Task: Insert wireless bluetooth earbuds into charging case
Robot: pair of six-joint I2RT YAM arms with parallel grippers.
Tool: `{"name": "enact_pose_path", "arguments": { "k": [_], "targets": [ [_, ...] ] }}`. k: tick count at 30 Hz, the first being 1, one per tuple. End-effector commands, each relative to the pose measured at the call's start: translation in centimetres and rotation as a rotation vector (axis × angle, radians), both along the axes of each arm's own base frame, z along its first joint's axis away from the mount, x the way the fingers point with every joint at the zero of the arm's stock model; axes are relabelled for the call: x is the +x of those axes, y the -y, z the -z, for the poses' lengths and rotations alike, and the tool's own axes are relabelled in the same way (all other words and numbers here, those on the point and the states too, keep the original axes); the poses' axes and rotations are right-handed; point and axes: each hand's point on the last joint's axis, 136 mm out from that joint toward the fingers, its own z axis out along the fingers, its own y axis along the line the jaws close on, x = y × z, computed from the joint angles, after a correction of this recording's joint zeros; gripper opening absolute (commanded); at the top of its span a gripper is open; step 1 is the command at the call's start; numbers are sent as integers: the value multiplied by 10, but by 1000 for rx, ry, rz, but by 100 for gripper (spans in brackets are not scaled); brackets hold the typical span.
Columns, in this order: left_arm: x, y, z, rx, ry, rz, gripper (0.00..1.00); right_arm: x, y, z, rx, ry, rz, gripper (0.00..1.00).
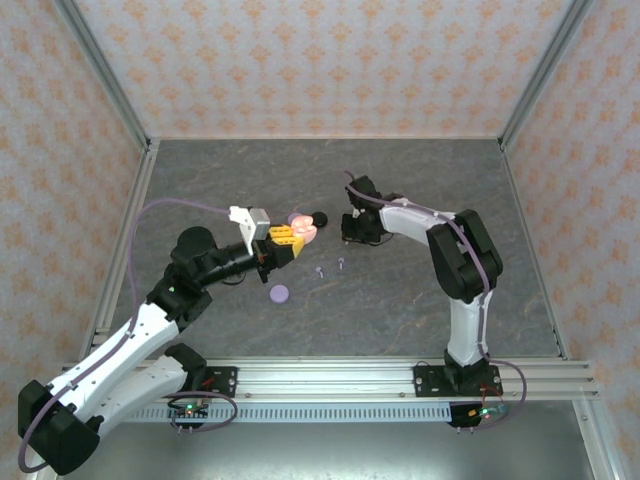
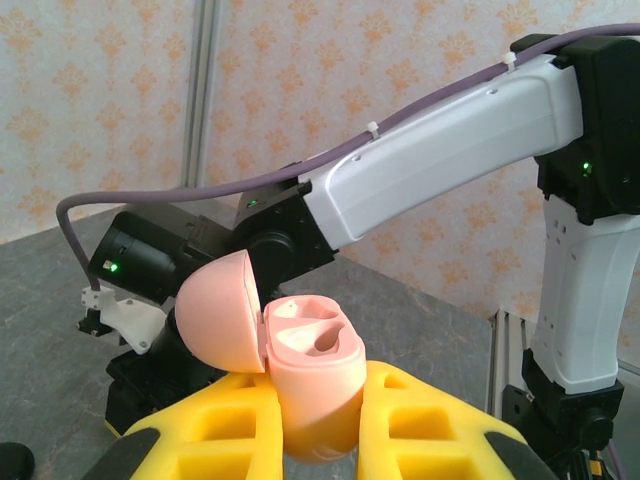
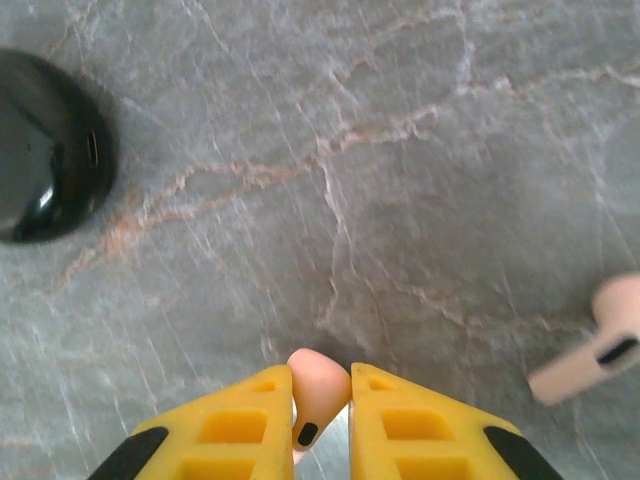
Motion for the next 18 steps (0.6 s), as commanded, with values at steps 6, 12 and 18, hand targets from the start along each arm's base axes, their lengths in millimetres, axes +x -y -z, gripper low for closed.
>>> {"name": "enact_pose_path", "arguments": {
  "k": [6,12,18],
  "targets": [
    [-4,1,-10,-33,46,6,0,-17,-7,-118,178,301,-124,16],
    [-1,6,-8,-37,32,18,0,-62,-16,-198,328,486,-251,16],
    [1,16,-3,-26,11,49,0,-108,-22,-268,456,678,-362,17]
  ]
}}
